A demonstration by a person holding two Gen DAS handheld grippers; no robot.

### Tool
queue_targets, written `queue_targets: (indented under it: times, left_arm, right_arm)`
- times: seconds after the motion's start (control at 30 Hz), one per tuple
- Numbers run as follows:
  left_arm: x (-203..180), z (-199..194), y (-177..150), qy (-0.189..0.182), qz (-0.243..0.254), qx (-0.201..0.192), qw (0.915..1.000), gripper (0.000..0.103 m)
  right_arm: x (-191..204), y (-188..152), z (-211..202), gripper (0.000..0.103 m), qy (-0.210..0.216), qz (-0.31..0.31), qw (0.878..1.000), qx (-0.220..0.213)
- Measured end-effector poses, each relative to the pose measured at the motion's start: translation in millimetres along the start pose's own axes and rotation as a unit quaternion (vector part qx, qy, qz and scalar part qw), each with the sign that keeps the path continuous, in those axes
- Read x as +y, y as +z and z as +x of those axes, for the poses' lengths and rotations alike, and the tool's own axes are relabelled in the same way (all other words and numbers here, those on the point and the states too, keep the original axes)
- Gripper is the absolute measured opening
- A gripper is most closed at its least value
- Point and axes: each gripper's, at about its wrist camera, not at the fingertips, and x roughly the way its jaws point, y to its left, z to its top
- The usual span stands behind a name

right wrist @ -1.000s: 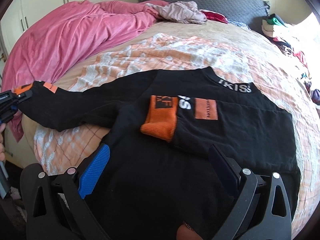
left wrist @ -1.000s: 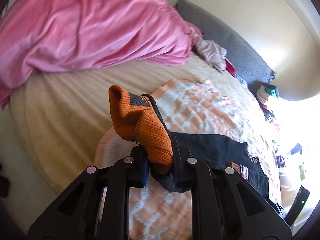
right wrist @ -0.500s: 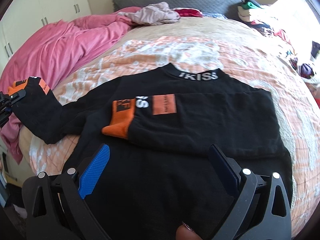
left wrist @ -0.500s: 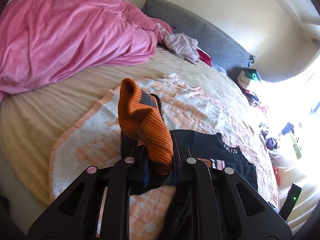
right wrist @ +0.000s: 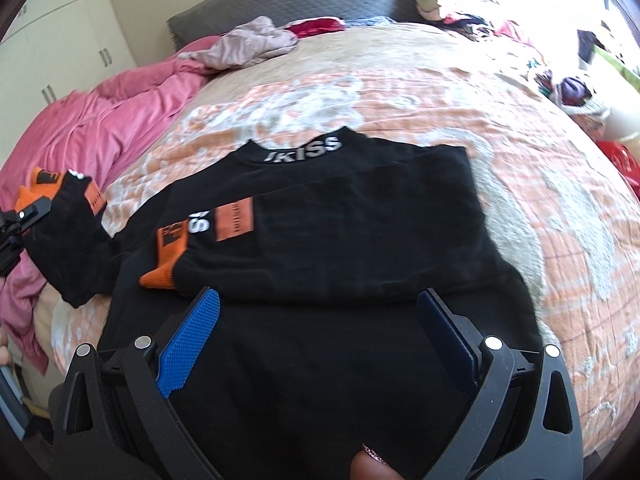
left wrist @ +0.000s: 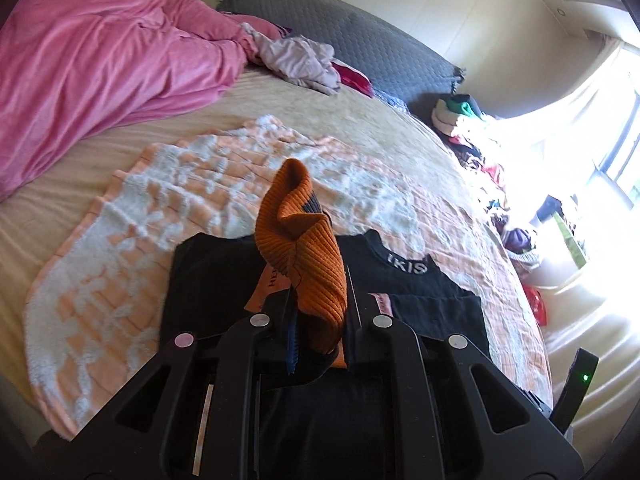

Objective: Fold small clothes
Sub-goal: 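Carry the held sleeve across the shirt body toward the right tool, then lay the sleeve on the shirt and open the left gripper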

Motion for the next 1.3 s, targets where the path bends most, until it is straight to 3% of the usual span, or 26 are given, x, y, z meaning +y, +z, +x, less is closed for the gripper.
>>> queue_targets:
  times: [0.63, 0.77, 0.87, 0.93, 1.03, 1.17, 1.3]
  left_arm:
    - [-57, 67, -45, -0.052, 0.058, 0.105, 0.9914, 0.011]
    - [-62, 74, -55, -0.08, 0.064, 0.131, 0.9862, 0.022]
    - [-59, 73, -59, -0.093, 0.055, 0.139, 0.9844, 0.043]
    - [-55, 69, -58, -0.076, 0.061, 0.132, 0.9866, 0.046]
    - [-46, 64, -53, -0.049, 0.06, 0.118, 0.9899, 0.061]
    - [-33, 57, -46, 0.009, 0.075, 0.093, 0.9927, 0.072]
    - [-16, 53, -41, 0.028, 0.063, 0.087, 0.9938, 0.081]
  right_arm:
    - [-46, -1, 0, 0.098, -0.016, 0.068, 0.998, -0.002]
    - [-49, -1, 2, 0.098, -0.016, 0.079, 0.997, -0.001]
    - [-48, 0, 7, 0.098, -0.013, 0.083, 0.996, 0.003]
    - [-44, -1, 10, 0.098, -0.007, 0.08, 0.997, 0.007]
    - [-31, -2, 17, 0.098, 0.009, 0.063, 0.998, 0.015]
    - [0, -2, 27, 0.098, 0.036, 0.021, 0.999, 0.02]
    - [37, -1, 40, 0.096, 0.061, -0.032, 0.997, 0.028]
